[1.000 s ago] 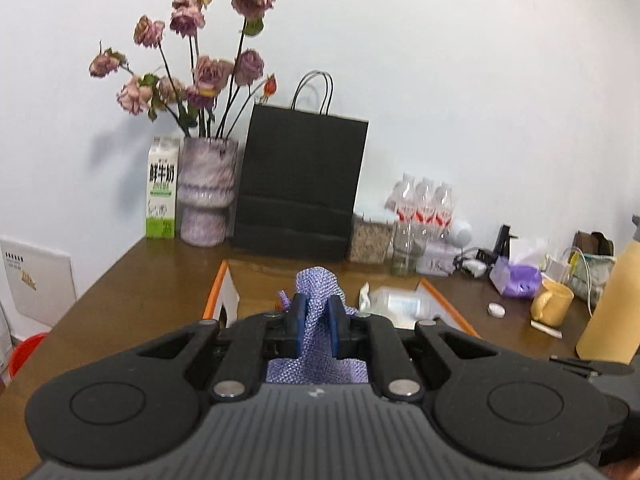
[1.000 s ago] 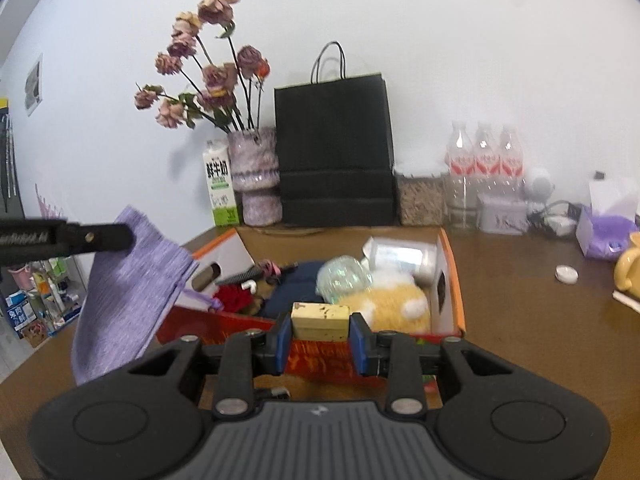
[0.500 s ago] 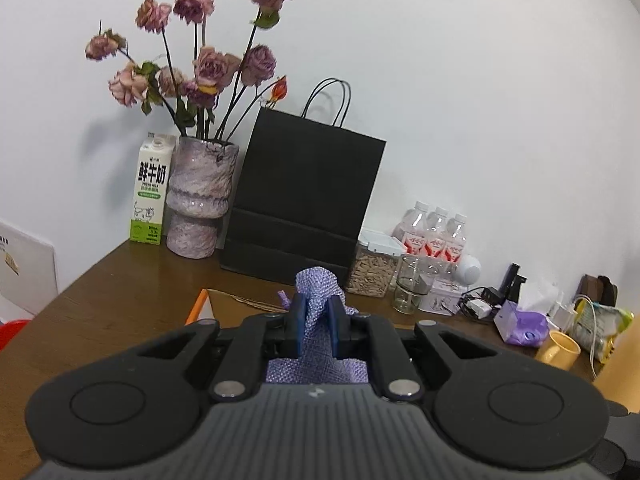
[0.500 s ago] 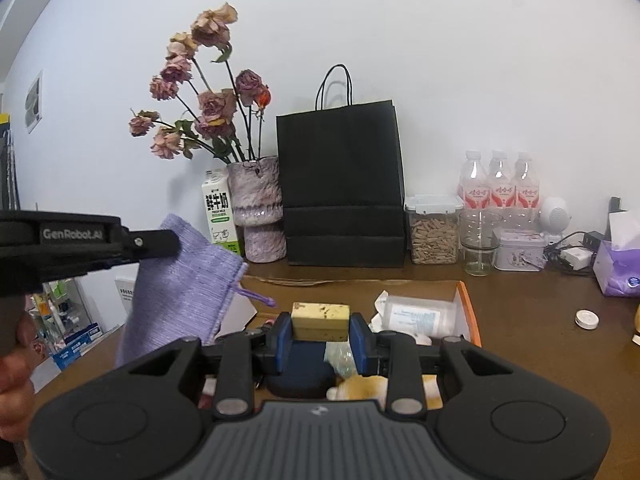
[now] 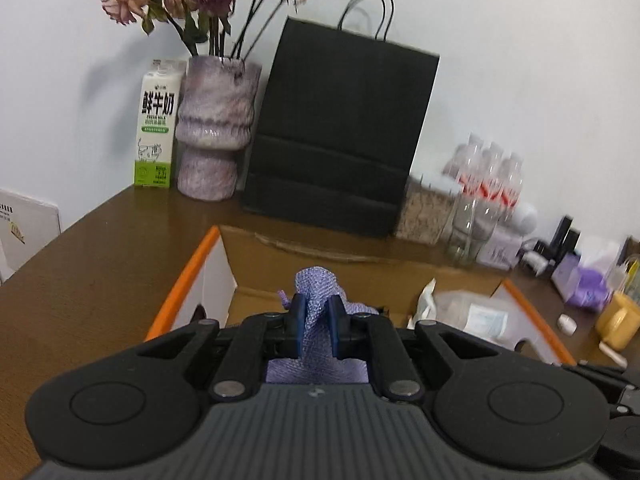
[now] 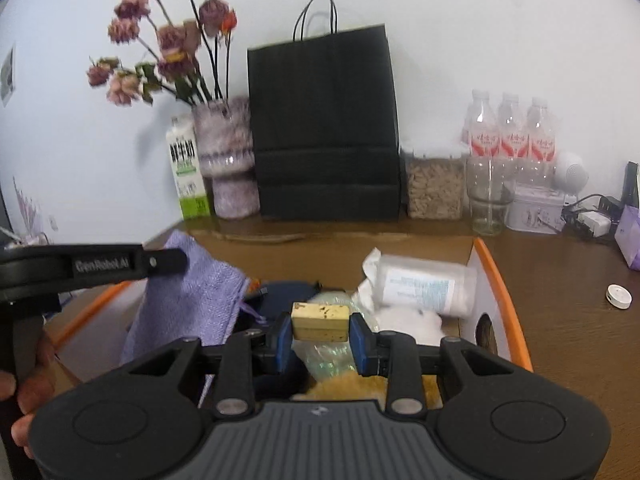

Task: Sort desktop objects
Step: 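Carry the pouch and yellow block into the box and open both grippers, then withdraw both grippers from the box back toward the table, then grasp the white tissue with the left gripper while the right gripper grasps a white cap, then carry the tissue and white cap into the box and open both grippers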

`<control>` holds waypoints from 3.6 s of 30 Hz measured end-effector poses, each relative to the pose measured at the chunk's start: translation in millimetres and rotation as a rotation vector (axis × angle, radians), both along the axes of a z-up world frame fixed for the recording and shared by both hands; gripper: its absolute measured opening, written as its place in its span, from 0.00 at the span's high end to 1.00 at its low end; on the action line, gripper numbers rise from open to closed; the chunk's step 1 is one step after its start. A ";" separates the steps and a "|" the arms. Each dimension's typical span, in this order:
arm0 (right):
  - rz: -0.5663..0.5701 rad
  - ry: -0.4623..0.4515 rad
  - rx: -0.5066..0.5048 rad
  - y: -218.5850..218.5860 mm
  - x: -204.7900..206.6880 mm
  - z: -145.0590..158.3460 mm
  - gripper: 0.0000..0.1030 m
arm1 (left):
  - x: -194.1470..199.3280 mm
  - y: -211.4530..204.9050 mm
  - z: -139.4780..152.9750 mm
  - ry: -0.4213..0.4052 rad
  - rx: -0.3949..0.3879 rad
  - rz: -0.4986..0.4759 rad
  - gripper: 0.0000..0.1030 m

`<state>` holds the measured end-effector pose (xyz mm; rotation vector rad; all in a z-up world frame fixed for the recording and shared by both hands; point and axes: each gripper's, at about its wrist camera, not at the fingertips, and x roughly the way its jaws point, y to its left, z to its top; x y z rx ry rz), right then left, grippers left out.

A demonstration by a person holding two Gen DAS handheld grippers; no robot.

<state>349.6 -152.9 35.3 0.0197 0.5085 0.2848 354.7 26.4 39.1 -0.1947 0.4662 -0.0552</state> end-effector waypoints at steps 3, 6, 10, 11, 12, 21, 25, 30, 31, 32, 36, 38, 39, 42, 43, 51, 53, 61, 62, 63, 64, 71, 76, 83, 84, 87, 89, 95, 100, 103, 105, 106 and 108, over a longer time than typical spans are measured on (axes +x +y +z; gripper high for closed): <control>0.000 -0.007 -0.028 2.9 -1.9 -5.8 0.72 | -3.7 -5.8 -2.6 -0.009 0.038 0.001 0.86; -0.005 -0.003 -0.031 3.0 -2.0 -9.6 0.71 | -7.1 -11.3 -4.9 -0.019 0.072 0.004 0.78; -0.019 -0.006 -0.034 2.0 -3.6 -12.5 0.53 | -14.2 -17.6 -4.3 -0.052 0.122 0.015 0.45; -0.022 -0.012 -0.031 1.0 -4.0 -11.4 0.36 | -16.4 -18.7 -3.0 -0.063 0.129 0.020 0.28; -0.024 -0.021 -0.026 0.4 -5.9 -9.9 0.22 | -19.6 -19.4 -1.4 -0.078 0.135 0.028 0.21; -0.064 -0.093 -0.041 -2.3 -21.9 4.6 0.00 | -44.7 -23.8 10.1 -0.208 0.163 0.066 0.00; -0.069 -0.109 -0.048 -2.9 -27.3 7.3 0.00 | -48.6 -22.5 11.5 -0.215 0.156 0.075 0.00; -0.082 -0.132 -0.037 -6.0 -37.8 10.5 0.00 | -61.9 -14.5 12.2 -0.246 0.154 0.099 0.00; -0.083 -0.137 -0.036 -6.9 -40.6 11.1 0.00 | -65.5 -13.3 12.4 -0.251 0.158 0.106 0.00; -0.083 -0.144 -0.039 -7.2 -44.0 11.9 0.00 | -68.5 -12.3 13.8 -0.253 0.164 0.110 0.00; -0.072 -0.166 -0.045 -8.1 -57.7 16.6 0.00 | -81.8 -5.8 24.3 -0.260 0.160 0.109 0.00; -0.065 -0.177 -0.050 -8.0 -64.5 19.6 0.00 | -88.9 -3.0 28.6 -0.256 0.161 0.105 0.00; -0.061 -0.179 -0.054 -8.0 -67.7 20.7 0.00 | -92.7 -2.3 30.2 -0.253 0.168 0.103 0.00; -0.050 -0.178 -0.063 -8.9 -79.4 23.0 0.00 | -105.4 -0.2 32.9 -0.247 0.193 0.088 0.00; -0.048 -0.176 -0.064 -9.7 -82.8 23.5 0.00 | -110.6 0.9 33.3 -0.242 0.198 0.080 0.00; -0.015 -0.142 -0.082 -14.0 -118.9 19.4 0.00 | -145.2 14.3 20.9 -0.145 0.207 0.035 0.00; -0.001 -0.122 -0.094 -13.4 -126.9 14.9 0.00 | -152.2 18.3 12.9 -0.105 0.212 0.018 0.00; 0.060 -0.018 -0.136 -1.6 -146.8 -13.6 0.02 | -169.8 24.2 -24.1 0.028 0.251 -0.030 0.00; 0.065 -0.004 -0.139 0.1 -148.1 -17.5 0.03 | -170.7 24.2 -27.8 0.040 0.253 -0.039 0.00; 0.070 0.009 -0.141 2.1 -148.5 -20.2 0.05 | -171.1 24.0 -31.2 0.051 0.252 -0.046 0.00; 0.077 0.019 -0.142 4.3 -148.7 -22.6 0.07 | -171.6 24.1 -34.5 0.063 0.248 -0.053 0.00; 0.106 0.069 -0.182 16.1 -147.8 -33.9 0.17 | -173.9 17.9 -48.1 0.100 0.250 -0.116 0.00; 0.119 0.113 -0.174 17.2 -141.2 -40.8 0.33 | -172.2 15.9 -50.6 0.112 0.232 -0.149 0.04; 0.149 0.133 -0.134 19.9 -132.9 -41.4 0.50 | -167.5 12.4 -52.0 0.126 0.214 -0.160 0.24; 0.154 0.134 -0.127 19.7 -132.4 -41.1 0.53 | -167.5 12.1 -52.4 0.128 0.210 -0.165 0.25; 0.165 0.131 -0.119 20.6 -132.4 -41.3 0.60 | -167.7 9.5 -53.8 0.132 0.206 -0.175 0.31; 0.170 0.131 -0.115 20.8 -132.9 -41.2 0.64 | -167.8 7.9 -55.5 0.136 0.203 -0.183 0.39; 0.179 0.129 -0.097 19.5 -137.0 -40.8 0.74 | -169.7 6.4 -56.9 0.138 0.194 -0.169 0.70; 0.173 0.110 -0.094 12.6 -148.7 -36.8 0.74 | -174.6 9.2 -54.5 0.134 0.179 -0.158 0.75; 0.159 0.102 -0.096 4.0 -156.9 -33.3 0.74 | -179.1 11.9 -52.7 0.127 0.168 -0.145 0.75; 0.148 0.093 -0.097 -2.6 -162.1 -30.7 0.74 | -181.9 13.2 -49.3 0.117 0.163 -0.138 0.75; 0.140 0.087 -0.097 -6.1 -164.6 -28.6 0.74 | -183.6 13.7 -46.4 0.108 0.162 -0.136 0.75; 0.128 0.068 -0.091 -13.4 -168.7 -22.5 0.74 | -186.4 14.6 -38.7 0.084 0.159 -0.133 0.76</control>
